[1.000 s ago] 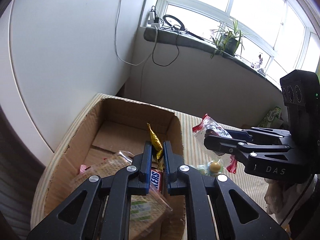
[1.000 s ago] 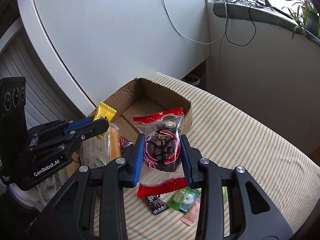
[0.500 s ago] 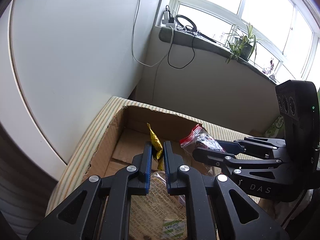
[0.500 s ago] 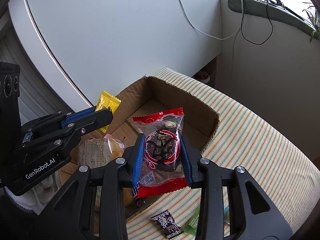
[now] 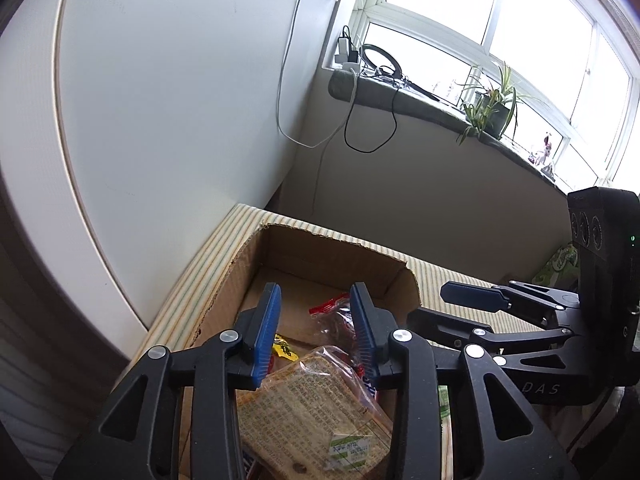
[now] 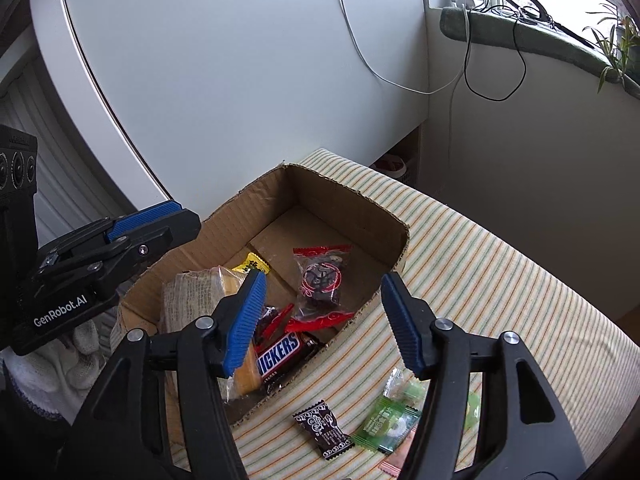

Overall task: Organize snacks
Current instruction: 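Move both tools back toward the remaining snacks on the table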

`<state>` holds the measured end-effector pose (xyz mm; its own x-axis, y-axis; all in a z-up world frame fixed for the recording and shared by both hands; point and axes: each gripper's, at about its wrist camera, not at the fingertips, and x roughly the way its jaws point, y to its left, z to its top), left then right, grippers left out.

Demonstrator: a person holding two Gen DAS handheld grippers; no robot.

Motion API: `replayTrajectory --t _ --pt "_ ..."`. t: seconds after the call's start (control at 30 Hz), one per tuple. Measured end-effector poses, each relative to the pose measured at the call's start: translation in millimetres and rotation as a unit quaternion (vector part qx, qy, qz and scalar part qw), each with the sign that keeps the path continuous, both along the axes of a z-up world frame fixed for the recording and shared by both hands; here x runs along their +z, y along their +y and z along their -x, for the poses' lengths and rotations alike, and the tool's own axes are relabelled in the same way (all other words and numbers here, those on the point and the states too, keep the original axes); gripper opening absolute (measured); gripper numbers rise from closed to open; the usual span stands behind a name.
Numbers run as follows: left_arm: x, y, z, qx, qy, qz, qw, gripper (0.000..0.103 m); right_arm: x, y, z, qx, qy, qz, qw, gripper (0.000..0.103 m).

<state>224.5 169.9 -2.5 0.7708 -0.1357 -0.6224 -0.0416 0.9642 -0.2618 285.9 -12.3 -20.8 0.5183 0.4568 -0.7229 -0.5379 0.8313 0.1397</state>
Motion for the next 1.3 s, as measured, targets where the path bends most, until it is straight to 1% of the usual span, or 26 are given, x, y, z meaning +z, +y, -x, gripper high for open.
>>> replayTrajectory --t 0.07,0.13,0.23,0.27,0.33,0.37,0.43,0.57,0.63,0.77,0.83,0.87,0.9,0.93,1.03,1.1,1.2,1.3 --pt "4.9 -3.2 6.5 -0.007 -0.007 0.002 1.0 0.035 1.2 -9.0 6.4 -0.002 -0.001 0.003 1.0 0.063" --pt "9.4 -7.9 14.4 -0.014 -0.012 0.003 0.9998 0.035 3.5 -20.0 15.1 -0.007 -0.008 0.012 1.0 0.069" --pt "15.5 -16.4 25.8 -0.022 -0.018 0.01 0.9995 0.035 6.1 -38.4 27.1 -0.021 -0.021 0.022 0.999 0.072" --pt "17.4 -19.4 30.0 -0.024 -0.02 0.012 0.9994 0.037 6.3 -44.9 29.9 -0.023 -0.019 0.021 0.999 0.072" --pt "20.1 -25.5 38.8 -0.027 -0.026 0.017 0.9992 0.052 5.4 -57.1 34.9 -0.027 -0.016 0.026 0.999 0.072" --pt "21.1 -29.0 43.6 -0.028 -0.029 0.018 0.999 0.053 4.6 -63.3 37.4 -0.029 -0.018 0.031 0.999 0.072" --pt "22.0 -36.9 51.1 -0.034 -0.03 0.017 0.9988 0.054 3.1 -76.2 41.5 -0.036 -0.022 0.037 0.998 0.072" --pt "19.3 -54.9 65.3 -0.046 -0.026 0.022 0.9984 0.054 -4.3 -98.9 40.8 -0.047 -0.012 0.033 0.998 0.072" --pt "17.4 -65.9 73.7 -0.051 -0.025 0.019 0.9982 0.054 -7.4 -108.8 39.8 -0.052 -0.014 0.034 0.998 0.072" --pt "9.1 -90.6 87.0 -0.068 -0.013 0.018 0.9974 0.053 -17.3 -124.1 34.6 -0.044 -0.002 0.023 0.999 0.072" --pt "2.3 -104.6 88.6 -0.076 -0.004 0.013 0.997 0.053 -22.5 -127.5 32.9 -0.031 0.007 0.019 0.999 0.064" --pt "-1.7 -111.7 87.7 -0.081 0.001 0.011 0.9967 0.053 -25.6 -128.1 31.3 -0.023 0.012 0.018 1.0 0.063" --pt "-6.4 -119.0 86.2 -0.086 0.008 0.01 0.9962 0.049 -28.9 -128.6 29.9 -0.014 0.015 0.016 1.0 0.06" --pt "-11.0 -125.9 84.0 -0.092 0.016 0.009 0.9956 0.042 -32.1 -128.2 29.6 -0.005 0.018 0.017 1.0 0.055" --pt "-27.8 -144.5 77.7 -0.102 0.039 0.012 0.9939 0.035 -42.7 -123.8 27.5 0.025 0.024 0.024 0.999 0.05" --pt "-40.3 -155.5 69.4 -0.109 0.056 0.015 0.9924 0.03 -50.1 -121.2 25.6 0.043 0.026 0.031 0.998 0.049" --pt "-58.8 -168.7 56.6 -0.115 0.084 0.02 0.9896 0.028 -60.9 -118.9 19.8 0.057 0.028 0.04 0.997 0.048" --pt "-71.8 -177.2 43.5 -0.115 0.101 0.013 0.9881 0.028 -68.4 -119.6 11.1 0.065 0.032 0.036 0.997 0.048"
